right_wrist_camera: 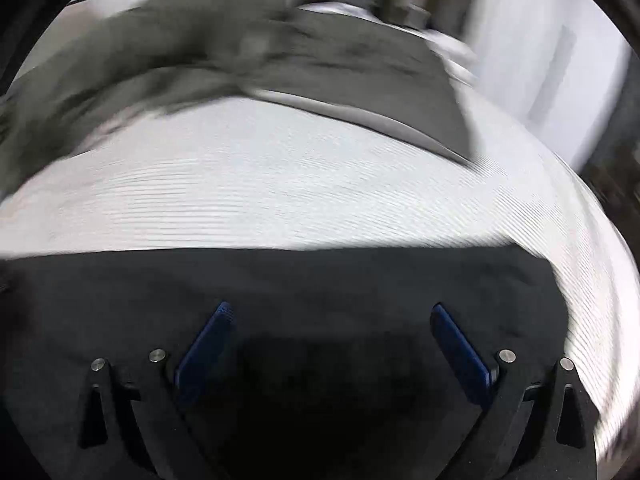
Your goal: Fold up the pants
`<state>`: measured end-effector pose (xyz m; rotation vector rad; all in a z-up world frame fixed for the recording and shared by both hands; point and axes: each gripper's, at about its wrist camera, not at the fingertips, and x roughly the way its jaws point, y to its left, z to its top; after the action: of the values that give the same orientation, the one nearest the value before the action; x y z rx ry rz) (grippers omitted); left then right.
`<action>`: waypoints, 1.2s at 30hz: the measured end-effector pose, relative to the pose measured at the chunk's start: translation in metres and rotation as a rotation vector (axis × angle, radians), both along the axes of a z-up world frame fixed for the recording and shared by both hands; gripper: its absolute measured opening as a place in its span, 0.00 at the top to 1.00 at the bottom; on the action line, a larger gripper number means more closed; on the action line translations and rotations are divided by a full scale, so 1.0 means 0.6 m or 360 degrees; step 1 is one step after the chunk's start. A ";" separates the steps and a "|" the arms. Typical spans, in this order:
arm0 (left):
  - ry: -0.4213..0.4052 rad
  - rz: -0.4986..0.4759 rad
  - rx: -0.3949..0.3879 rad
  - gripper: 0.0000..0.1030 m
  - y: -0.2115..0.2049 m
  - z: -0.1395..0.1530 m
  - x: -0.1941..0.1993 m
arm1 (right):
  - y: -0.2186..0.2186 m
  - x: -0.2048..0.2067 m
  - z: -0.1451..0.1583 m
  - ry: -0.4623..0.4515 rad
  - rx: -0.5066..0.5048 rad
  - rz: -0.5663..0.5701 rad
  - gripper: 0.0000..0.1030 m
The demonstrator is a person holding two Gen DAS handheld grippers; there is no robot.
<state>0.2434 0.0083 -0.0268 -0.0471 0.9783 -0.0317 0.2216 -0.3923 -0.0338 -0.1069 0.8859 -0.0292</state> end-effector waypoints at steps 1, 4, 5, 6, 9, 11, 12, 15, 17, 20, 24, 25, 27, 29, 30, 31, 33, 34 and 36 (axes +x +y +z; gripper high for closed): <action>0.0018 -0.0046 0.0025 0.01 -0.028 -0.006 0.012 | 0.037 0.002 -0.001 -0.0002 -0.0001 0.0099 0.02; 0.0117 -0.0125 0.0130 0.01 -0.084 -0.034 0.034 | 0.132 0.004 -0.025 0.0090 -0.0023 0.0317 0.02; 0.0143 -0.0132 0.0182 0.00 -0.094 -0.044 0.035 | 0.149 0.003 -0.040 0.0130 -0.0073 0.0344 0.02; 0.0136 -0.0127 0.0175 0.00 -0.093 -0.047 0.030 | 0.159 -0.004 -0.059 0.0181 -0.0168 0.0353 0.02; 0.0143 -0.0001 0.0182 0.00 -0.042 -0.046 0.032 | 0.139 0.004 -0.074 0.0208 -0.0231 0.0330 0.02; 0.0128 0.0118 0.0192 0.00 0.018 -0.040 0.026 | 0.096 0.010 -0.067 0.0217 -0.0212 0.0224 0.02; 0.0131 0.0174 0.0187 0.00 0.048 -0.037 0.019 | 0.073 0.013 -0.065 0.0213 -0.0217 0.0170 0.02; 0.0123 0.0411 0.0279 0.01 0.140 -0.024 -0.005 | 0.009 -0.008 -0.063 0.0217 -0.0199 0.0034 0.02; 0.0059 0.0487 0.0107 0.11 0.199 -0.001 -0.036 | -0.016 -0.022 -0.059 0.0207 -0.0163 -0.0008 0.02; -0.0052 0.0501 -0.0008 0.13 0.246 0.032 -0.075 | -0.019 -0.036 -0.051 0.0177 -0.0193 -0.0004 0.02; 0.0000 0.0449 0.0058 0.55 0.280 0.010 -0.088 | 0.001 -0.057 -0.051 0.0160 -0.0227 0.0083 0.02; 0.0058 0.0436 0.0059 0.72 0.286 -0.009 -0.083 | 0.008 -0.062 -0.053 0.0159 -0.0243 0.0106 0.02; 0.0038 0.0438 0.0106 0.77 0.303 -0.020 -0.084 | 0.005 -0.060 -0.064 0.0164 -0.0276 0.0129 0.02; 0.0021 0.0534 0.0241 0.79 0.312 -0.015 -0.087 | 0.003 -0.073 -0.065 0.0166 -0.0272 0.0128 0.02; 0.0008 0.0598 0.0318 0.79 0.319 -0.010 -0.091 | -0.006 -0.075 -0.065 0.0170 -0.0257 0.0110 0.02; -0.0008 0.0660 0.0351 0.81 0.331 -0.008 -0.099 | -0.014 -0.076 -0.066 0.0169 -0.0246 0.0095 0.02; -0.0028 0.0656 0.0213 0.81 0.348 -0.005 -0.124 | -0.026 -0.083 -0.066 0.0164 -0.0223 0.0072 0.02; -0.0030 0.0624 0.0177 0.81 0.347 -0.002 -0.137 | -0.027 -0.090 -0.059 0.0158 -0.0210 0.0075 0.02; -0.0049 0.0487 0.0203 0.78 0.324 0.010 -0.177 | -0.030 -0.109 -0.051 0.0133 -0.0190 0.0103 0.02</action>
<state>0.1374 0.2030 -0.0207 -0.0784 0.9321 0.3104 0.1561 -0.4101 -0.0642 -0.2497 0.9637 -0.0169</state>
